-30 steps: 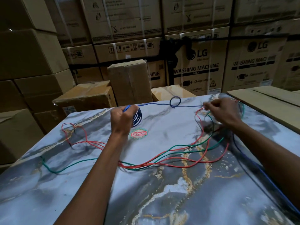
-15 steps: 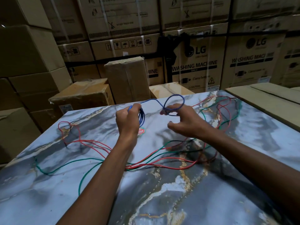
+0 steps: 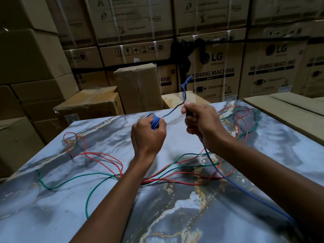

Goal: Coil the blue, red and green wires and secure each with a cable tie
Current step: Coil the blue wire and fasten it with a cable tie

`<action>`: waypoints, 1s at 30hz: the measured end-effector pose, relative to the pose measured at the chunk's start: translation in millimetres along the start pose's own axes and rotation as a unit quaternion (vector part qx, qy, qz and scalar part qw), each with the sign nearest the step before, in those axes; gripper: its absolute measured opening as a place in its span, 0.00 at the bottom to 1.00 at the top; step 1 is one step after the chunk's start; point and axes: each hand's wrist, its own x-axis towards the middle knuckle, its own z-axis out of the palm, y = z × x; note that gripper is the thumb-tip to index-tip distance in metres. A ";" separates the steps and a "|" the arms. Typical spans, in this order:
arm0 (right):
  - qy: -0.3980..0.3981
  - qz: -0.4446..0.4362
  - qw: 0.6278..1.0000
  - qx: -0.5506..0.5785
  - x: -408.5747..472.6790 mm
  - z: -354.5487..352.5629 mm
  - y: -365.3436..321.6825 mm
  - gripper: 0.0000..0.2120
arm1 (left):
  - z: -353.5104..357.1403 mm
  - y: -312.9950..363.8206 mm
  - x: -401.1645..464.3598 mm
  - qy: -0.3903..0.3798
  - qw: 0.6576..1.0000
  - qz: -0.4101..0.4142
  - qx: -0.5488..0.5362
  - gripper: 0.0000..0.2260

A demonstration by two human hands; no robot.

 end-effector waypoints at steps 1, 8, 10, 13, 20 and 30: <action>0.001 0.027 0.999 0.021 4.0 -5.5 -2.1 0.16 | -1.1 -0.3 0.2 -0.005 1.000 0.023 0.018 0.18; 0.066 0.101 0.989 0.081 33.4 -50.3 9.3 0.16 | -8.4 -19.3 8.7 -0.006 0.992 0.026 0.123 0.16; 0.083 0.103 0.986 0.098 39.9 -56.5 10.5 0.16 | -11.1 -25.4 9.9 -0.010 0.990 0.010 0.137 0.17; 0.135 0.089 0.980 0.117 49.4 -76.4 8.8 0.18 | -16.8 -36.9 13.8 -0.006 0.989 -0.037 0.146 0.17; 0.244 0.011 0.942 -0.233 49.1 -105.0 24.5 0.19 | -12.1 -40.0 14.6 0.029 0.986 -0.132 0.093 0.17; 0.068 -0.189 0.753 -0.626 33.1 -61.1 58.3 0.18 | -3.2 -25.2 7.7 0.002 0.998 -0.009 0.055 0.20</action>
